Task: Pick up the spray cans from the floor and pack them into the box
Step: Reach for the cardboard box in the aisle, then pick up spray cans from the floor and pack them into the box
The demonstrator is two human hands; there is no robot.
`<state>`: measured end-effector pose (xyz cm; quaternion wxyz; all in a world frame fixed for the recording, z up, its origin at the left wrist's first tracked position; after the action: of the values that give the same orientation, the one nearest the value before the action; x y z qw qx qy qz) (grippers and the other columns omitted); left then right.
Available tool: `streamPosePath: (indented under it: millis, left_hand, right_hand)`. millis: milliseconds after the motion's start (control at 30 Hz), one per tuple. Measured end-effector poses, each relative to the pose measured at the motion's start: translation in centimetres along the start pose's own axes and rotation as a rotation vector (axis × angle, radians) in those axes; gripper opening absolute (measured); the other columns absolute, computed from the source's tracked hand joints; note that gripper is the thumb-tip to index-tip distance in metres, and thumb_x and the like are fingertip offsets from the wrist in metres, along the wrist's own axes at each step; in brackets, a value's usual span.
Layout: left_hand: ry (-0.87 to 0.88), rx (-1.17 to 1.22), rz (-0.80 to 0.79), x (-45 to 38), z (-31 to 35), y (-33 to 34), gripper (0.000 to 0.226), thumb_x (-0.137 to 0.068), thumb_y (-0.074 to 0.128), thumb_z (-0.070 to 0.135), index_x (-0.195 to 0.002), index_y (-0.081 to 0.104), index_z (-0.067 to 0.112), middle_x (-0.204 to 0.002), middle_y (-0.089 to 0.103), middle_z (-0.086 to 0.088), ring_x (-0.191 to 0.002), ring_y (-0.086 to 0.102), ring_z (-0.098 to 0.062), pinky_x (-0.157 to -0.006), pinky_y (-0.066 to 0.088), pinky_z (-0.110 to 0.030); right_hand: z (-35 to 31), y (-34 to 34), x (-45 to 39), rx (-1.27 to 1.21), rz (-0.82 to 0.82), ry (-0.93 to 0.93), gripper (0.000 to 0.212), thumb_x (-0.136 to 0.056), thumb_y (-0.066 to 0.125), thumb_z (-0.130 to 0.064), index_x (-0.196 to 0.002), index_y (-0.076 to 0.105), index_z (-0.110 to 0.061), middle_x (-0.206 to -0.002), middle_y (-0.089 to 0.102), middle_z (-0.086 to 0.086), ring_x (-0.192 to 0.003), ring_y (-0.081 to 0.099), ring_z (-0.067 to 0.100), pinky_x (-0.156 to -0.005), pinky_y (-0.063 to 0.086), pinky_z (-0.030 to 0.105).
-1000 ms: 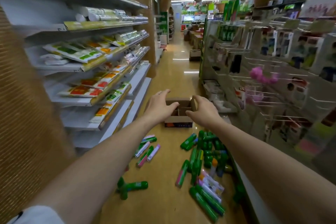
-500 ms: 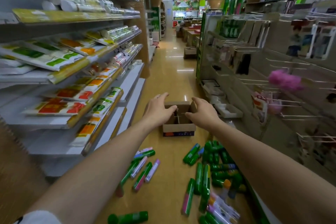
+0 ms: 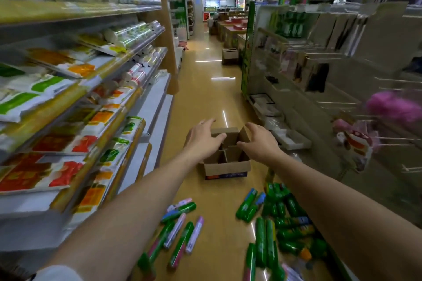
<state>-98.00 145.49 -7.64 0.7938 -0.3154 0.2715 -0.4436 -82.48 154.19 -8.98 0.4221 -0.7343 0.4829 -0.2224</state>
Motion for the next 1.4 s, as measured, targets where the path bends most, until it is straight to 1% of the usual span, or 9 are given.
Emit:
streamPosePath:
  millis: [200, 367, 467, 567, 700, 1067, 1167, 1267, 1400]
  left_hand:
    - [0.000, -0.009, -0.015, -9.1, -1.7, 2.5, 0.066, -0.092, 0.065, 0.044, -0.150, 0.036, 0.031, -0.157, 0.034, 0.002, -0.143, 0.035, -0.023, -0.110, 0.039, -0.043]
    - [0.009, -0.004, -0.037, -19.0, -2.0, 5.2, 0.068, -0.091, 0.065, 0.043, -0.151, 0.036, 0.029, -0.157, 0.035, 0.003, -0.138, 0.040, -0.021, -0.096, 0.038, -0.030]
    - [0.013, -0.042, -0.055, -25.1, -1.9, 7.3, 0.069, -0.090, 0.064, 0.048, -0.150, 0.038, 0.029, -0.155, 0.038, 0.003, -0.136, 0.042, -0.021, -0.099, 0.040, -0.031]
    - [0.002, -0.014, -0.088, -30.1, -1.8, 9.7, 0.068, -0.090, 0.064, 0.049, -0.149, 0.038, 0.030, -0.154, 0.038, 0.004, -0.136, 0.042, -0.020, -0.092, 0.040, -0.028]
    - [0.003, -0.034, -0.157, -34.6, -1.8, 13.2, 0.067, -0.090, 0.062, 0.051, -0.149, 0.037, 0.031, -0.155, 0.038, 0.002, -0.140, 0.038, -0.023, -0.108, 0.038, -0.039]
    - [0.130, -0.042, -0.259, -48.0, 1.1, 20.6, 0.065, -0.091, 0.062, 0.049, -0.149, 0.039, 0.031, -0.153, 0.041, 0.000, -0.137, 0.041, -0.024, -0.106, 0.039, -0.036]
    - [0.198, -0.044, -0.321, -52.2, 1.8, 23.9, 0.065, -0.092, 0.062, 0.046, -0.150, 0.038, 0.028, -0.154, 0.040, -0.002, -0.139, 0.039, -0.024, -0.109, 0.038, -0.039]
    - [0.250, -0.029, -0.406, -56.7, 2.2, 27.7, 0.067, -0.093, 0.062, 0.046, -0.151, 0.035, 0.027, -0.154, 0.038, -0.004, -0.141, 0.037, -0.025, -0.111, 0.039, -0.043]
    - [0.330, -0.029, -0.487, -62.4, 3.4, 32.8, 0.066, -0.091, 0.062, 0.049, -0.149, 0.039, 0.026, -0.150, 0.043, -0.002, -0.137, 0.040, -0.023, -0.107, 0.039, -0.039]
  right_hand:
    - [1.2, 2.2, -9.2, -0.025, 0.027, -0.001, 0.078, -0.088, 0.072, -0.035, -0.154, 0.032, -0.025, -0.154, 0.041, 0.003, -0.140, 0.041, 0.022, -0.107, 0.043, 0.041]
    - [3.1, 3.4, -19.2, -0.055, 0.025, 0.034, 0.077, -0.088, 0.071, -0.033, -0.154, 0.033, -0.025, -0.155, 0.040, 0.002, -0.140, 0.041, 0.022, -0.107, 0.044, 0.041]
    - [4.7, 3.6, -24.6, -0.053, 0.000, 0.048, 0.076, -0.089, 0.069, -0.035, -0.154, 0.032, -0.022, -0.157, 0.037, 0.003, -0.142, 0.038, 0.024, -0.111, 0.041, 0.043]
    - [6.5, 3.5, -29.2, -0.048, -0.005, 0.077, 0.077, -0.088, 0.070, -0.036, -0.153, 0.032, -0.022, -0.157, 0.037, 0.003, -0.143, 0.037, 0.024, -0.112, 0.040, 0.043]
    - [9.5, 3.6, -33.5, -0.046, -0.005, 0.117, 0.077, -0.089, 0.070, -0.038, -0.154, 0.033, -0.021, -0.155, 0.039, 0.005, -0.138, 0.043, 0.023, -0.108, 0.043, 0.041]
    - [16.1, 3.9, -44.3, -0.054, 0.028, 0.250, 0.081, -0.084, 0.069, -0.047, -0.153, 0.033, -0.021, -0.150, 0.046, 0.006, -0.130, 0.051, 0.024, -0.099, 0.053, 0.045]
    - [18.6, 4.5, -47.7, -0.044, 0.043, 0.306, 0.074, -0.088, 0.069, -0.040, -0.152, 0.034, -0.022, -0.151, 0.043, 0.004, -0.130, 0.050, 0.021, -0.097, 0.052, 0.038]
    - [21.3, 5.0, -51.1, -0.051, 0.055, 0.375, 0.064, -0.090, 0.068, -0.037, -0.146, 0.041, -0.022, -0.145, 0.048, 0.003, -0.120, 0.052, 0.016, -0.081, 0.045, 0.021]
    - [24.8, 4.9, -55.0, -0.041, 0.080, 0.507, 0.071, -0.088, 0.069, -0.037, -0.150, 0.039, -0.022, -0.149, 0.045, 0.003, -0.133, 0.047, 0.021, -0.100, 0.044, 0.035]
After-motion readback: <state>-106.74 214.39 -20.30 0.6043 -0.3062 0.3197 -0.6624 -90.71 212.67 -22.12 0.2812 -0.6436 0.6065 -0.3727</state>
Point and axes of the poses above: each hand's wrist, its own x-axis away from the middle knuckle, its own y-axis out of the palm, z = x × y, the point moved 8 cm from there along -x, towards the middle knuckle
